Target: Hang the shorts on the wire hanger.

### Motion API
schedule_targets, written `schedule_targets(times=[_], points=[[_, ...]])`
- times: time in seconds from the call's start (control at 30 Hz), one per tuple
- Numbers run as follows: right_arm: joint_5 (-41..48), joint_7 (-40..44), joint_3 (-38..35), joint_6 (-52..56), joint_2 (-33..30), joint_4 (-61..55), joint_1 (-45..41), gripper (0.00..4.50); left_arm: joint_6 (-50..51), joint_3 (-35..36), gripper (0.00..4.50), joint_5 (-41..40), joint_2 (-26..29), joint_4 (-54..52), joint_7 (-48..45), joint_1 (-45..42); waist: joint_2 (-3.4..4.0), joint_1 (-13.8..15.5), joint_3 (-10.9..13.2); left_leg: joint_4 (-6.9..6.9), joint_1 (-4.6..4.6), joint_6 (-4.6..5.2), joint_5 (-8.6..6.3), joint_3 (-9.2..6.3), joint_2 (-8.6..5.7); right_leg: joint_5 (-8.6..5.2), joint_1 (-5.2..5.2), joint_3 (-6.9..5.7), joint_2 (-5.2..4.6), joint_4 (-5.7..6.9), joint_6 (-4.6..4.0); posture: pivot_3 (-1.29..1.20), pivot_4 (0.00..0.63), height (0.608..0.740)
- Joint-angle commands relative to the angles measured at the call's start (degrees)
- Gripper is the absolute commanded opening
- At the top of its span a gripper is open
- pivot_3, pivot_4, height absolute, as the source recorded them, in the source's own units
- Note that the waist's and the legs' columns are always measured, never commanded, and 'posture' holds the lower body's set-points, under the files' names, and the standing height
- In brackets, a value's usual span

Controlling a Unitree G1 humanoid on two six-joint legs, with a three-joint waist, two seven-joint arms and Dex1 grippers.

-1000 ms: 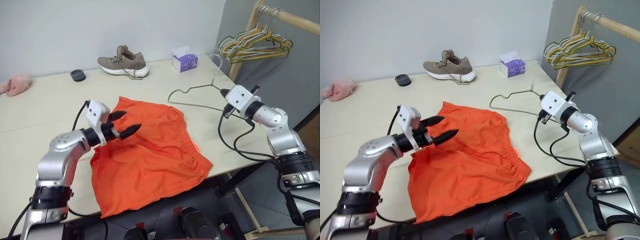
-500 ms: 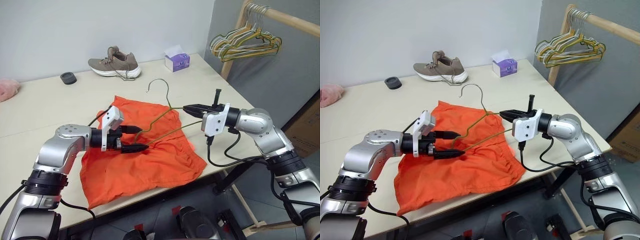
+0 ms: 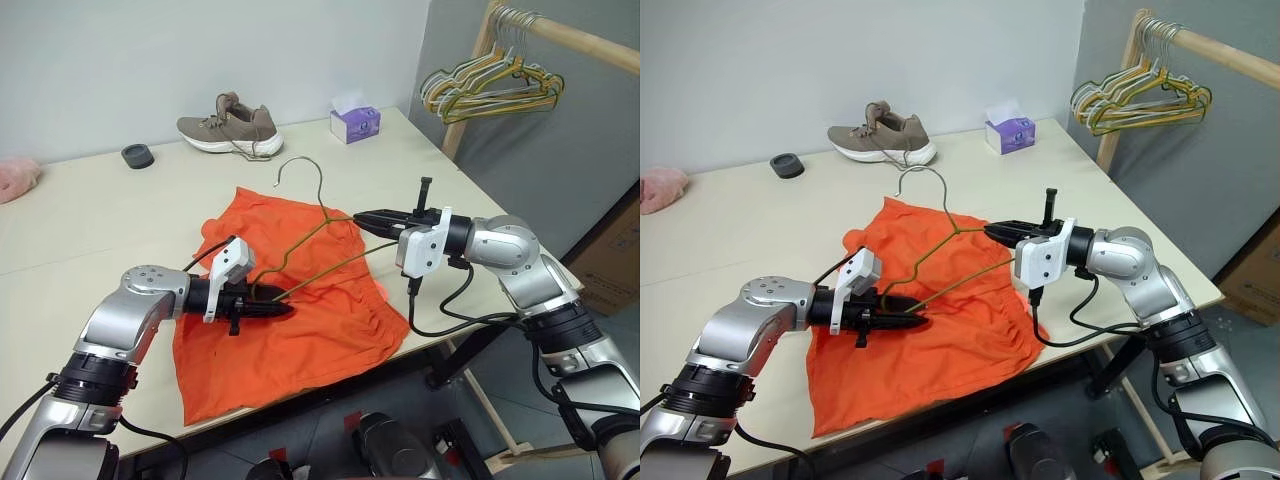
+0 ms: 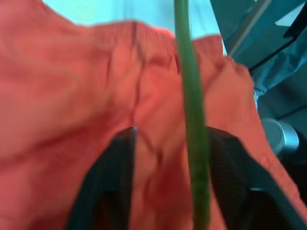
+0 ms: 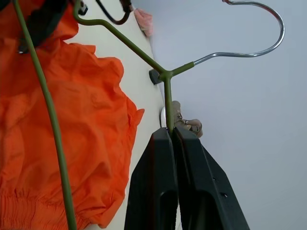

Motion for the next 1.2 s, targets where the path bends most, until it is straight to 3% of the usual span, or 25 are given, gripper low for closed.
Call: schedule_targets(times=[0.03, 0.1, 0.63, 0.73, 0.87, 1.0, 1.2], points=[[2.52, 0.42, -1.76, 0.93, 0.37, -3.11, -0.48, 0.00, -1.14, 0.92, 0.59, -0.15, -0.13, -1.89, -0.01, -0.08, 0.00, 0.00, 0.00, 0.00, 0.00, 0.00, 0.00, 0.00, 0.00, 0.00, 0.00, 0.00, 0.00, 0.01, 0.00, -0.27, 0.069, 0.740], [3.46, 1.14, -1.54, 1.21, 0.31, -3.91, 0.04, 0.00, -1.17, 1.15, 0.02, -0.33, -0.35, -1.97, 0.24, 0.06, -0.01, 0.00, 0.00, 0.01, 0.01, 0.00, 0.00, 0.00, 0.00, 0.00, 0.01, 0.00, 0.00, 0.01, 0.00, -0.27, 0.068, 0.740], [5.15, 4.37, -0.86, 2.88, -0.02, -7.55, 3.21, 0.00, -0.29, 2.51, 0.02, -2.36, -1.16, -3.69, 1.19, 1.91, -0.01, 0.01, -0.01, 0.01, 0.03, 0.00, 0.00, 0.00, 0.00, 0.00, 0.02, 0.00, 0.00, 0.02, 0.01, -0.28, 0.075, 0.740], [7.40, 6.37, -1.49, 6.73, -0.68, -9.48, 3.79, 0.75, -1.62, 2.14, 0.00, -1.24, -1.06, -3.72, 1.71, 2.46, -0.01, 0.04, -0.01, 0.01, 0.02, 0.00, 0.00, 0.00, 0.00, 0.00, 0.02, 0.01, 0.00, 0.02, 0.01, -0.28, 0.076, 0.740], [9.58, 8.10, -3.78, 13.69, -2.71, -12.93, 4.37, 2.14, -3.89, 1.64, 0.00, 0.62, -0.81, -4.07, 2.50, 3.08, -0.01, 0.05, -0.01, 0.02, 0.05, 0.00, 0.00, 0.00, 0.00, 0.01, 0.04, 0.01, 0.00, 0.03, 0.01, -0.28, 0.078, 0.740], [13.28, 10.58, -6.46, 27.62, -6.67, -17.40, 5.81, 3.56, -6.84, 1.05, 0.00, 3.02, -0.25, -3.96, 3.30, 3.48, -0.01, 0.15, -0.01, 0.02, 0.05, 0.00, 0.00, 0.00, 0.00, 0.00, 0.05, 0.01, 0.00, 0.01, 0.01, -0.28, 0.081, 0.740], [22.10, 18.40, -6.96, 56.15, -17.15, -28.18, 7.95, 3.56, -11.49, 0.13, 0.00, 6.93, 0.94, -4.69, 3.25, 4.67, 0.01, 0.13, 0.01, 0.00, 0.05, 0.00, 0.00, 0.01, 0.02, -0.02, 0.04, 0.02, 0.00, -0.01, -0.03, -0.30, 0.086, 0.740]])
